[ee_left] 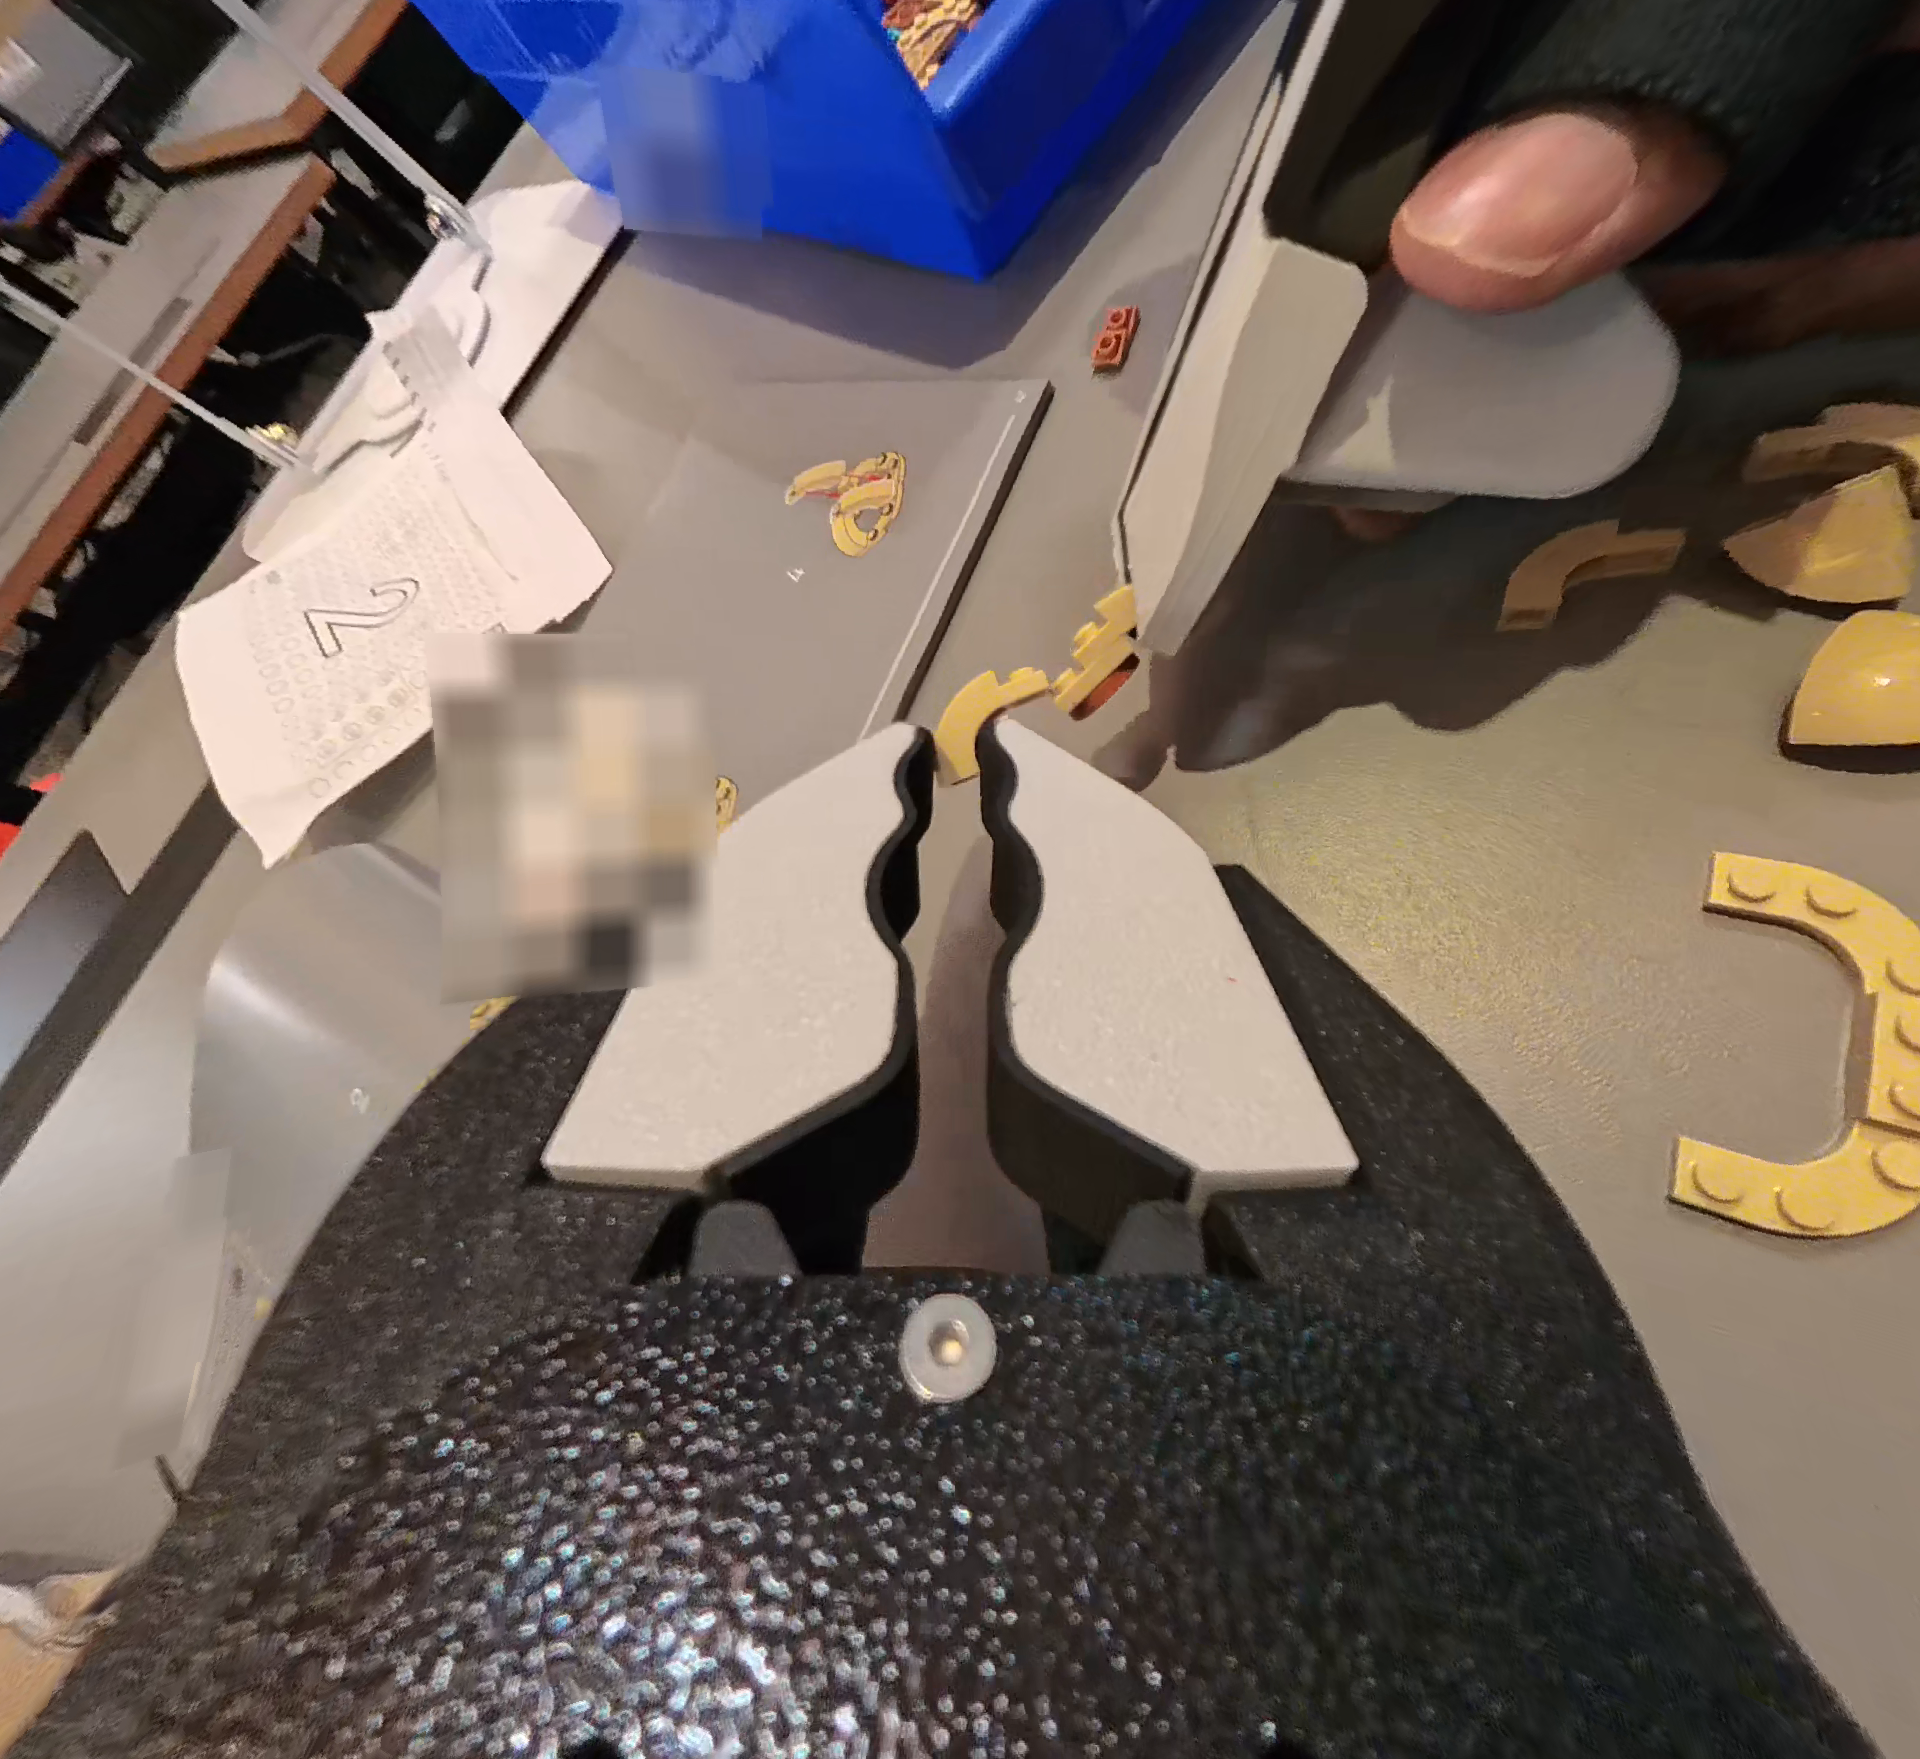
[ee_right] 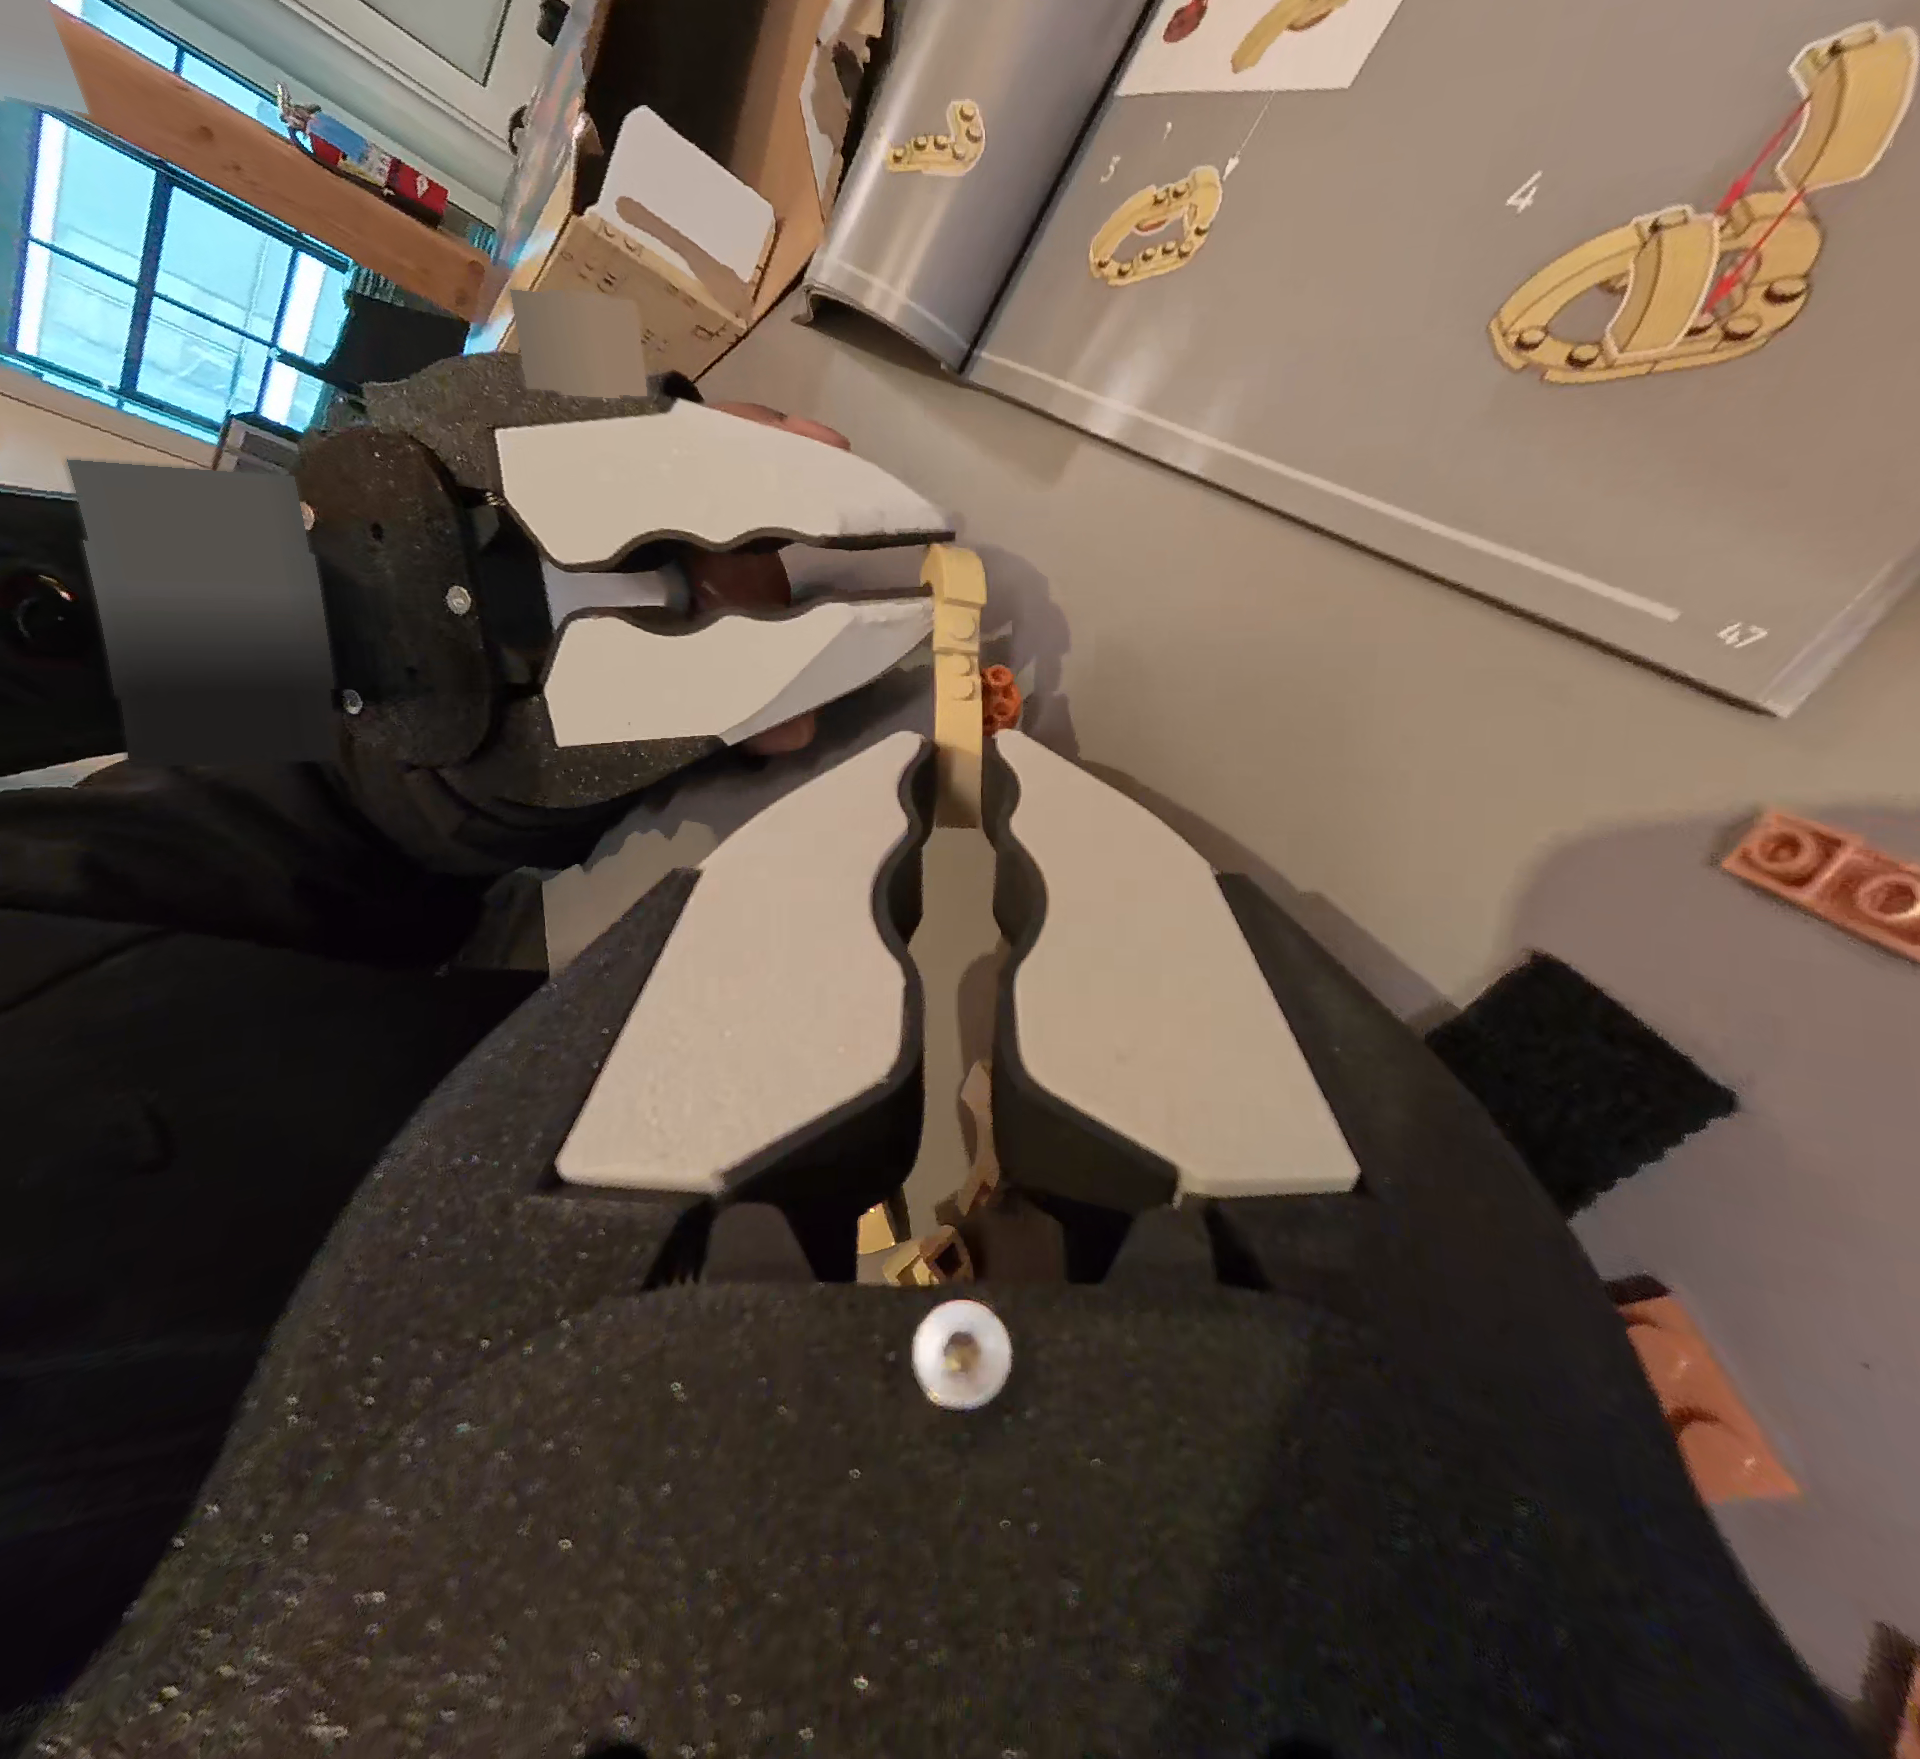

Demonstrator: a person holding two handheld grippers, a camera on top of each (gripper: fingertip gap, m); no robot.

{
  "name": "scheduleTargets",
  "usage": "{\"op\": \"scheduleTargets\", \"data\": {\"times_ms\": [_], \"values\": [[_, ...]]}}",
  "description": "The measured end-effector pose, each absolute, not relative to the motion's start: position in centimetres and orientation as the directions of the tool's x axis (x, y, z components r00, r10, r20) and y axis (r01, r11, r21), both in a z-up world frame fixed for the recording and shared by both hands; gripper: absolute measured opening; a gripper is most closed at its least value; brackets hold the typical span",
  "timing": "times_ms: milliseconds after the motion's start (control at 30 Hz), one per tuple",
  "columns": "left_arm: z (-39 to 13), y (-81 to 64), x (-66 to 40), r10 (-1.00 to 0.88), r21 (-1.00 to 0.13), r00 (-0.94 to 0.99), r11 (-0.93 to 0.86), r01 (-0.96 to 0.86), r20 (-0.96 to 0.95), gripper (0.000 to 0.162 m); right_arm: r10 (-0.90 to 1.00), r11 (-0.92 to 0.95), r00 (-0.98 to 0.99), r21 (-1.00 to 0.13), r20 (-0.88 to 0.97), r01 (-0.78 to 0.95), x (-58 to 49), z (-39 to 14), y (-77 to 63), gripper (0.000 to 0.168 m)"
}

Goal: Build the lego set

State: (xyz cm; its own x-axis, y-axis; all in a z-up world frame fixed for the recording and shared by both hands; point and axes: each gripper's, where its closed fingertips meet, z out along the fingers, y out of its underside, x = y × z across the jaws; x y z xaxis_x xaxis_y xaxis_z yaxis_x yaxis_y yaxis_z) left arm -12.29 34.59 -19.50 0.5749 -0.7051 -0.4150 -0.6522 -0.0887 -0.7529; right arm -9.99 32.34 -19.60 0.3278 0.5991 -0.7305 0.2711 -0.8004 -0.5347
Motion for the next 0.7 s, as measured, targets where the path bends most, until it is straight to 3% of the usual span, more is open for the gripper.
{"op": "scheduleTargets", "data": {"times_ms": [700], "values": [[-20.16,34.24,-12.00,-0.723,-0.730,0.541,-0.074,-0.679,-0.430,0.009,0.593,-0.805,0.346,-0.536,-0.727,0.254,-10.07,-19.73,32.95,0.008]]}}
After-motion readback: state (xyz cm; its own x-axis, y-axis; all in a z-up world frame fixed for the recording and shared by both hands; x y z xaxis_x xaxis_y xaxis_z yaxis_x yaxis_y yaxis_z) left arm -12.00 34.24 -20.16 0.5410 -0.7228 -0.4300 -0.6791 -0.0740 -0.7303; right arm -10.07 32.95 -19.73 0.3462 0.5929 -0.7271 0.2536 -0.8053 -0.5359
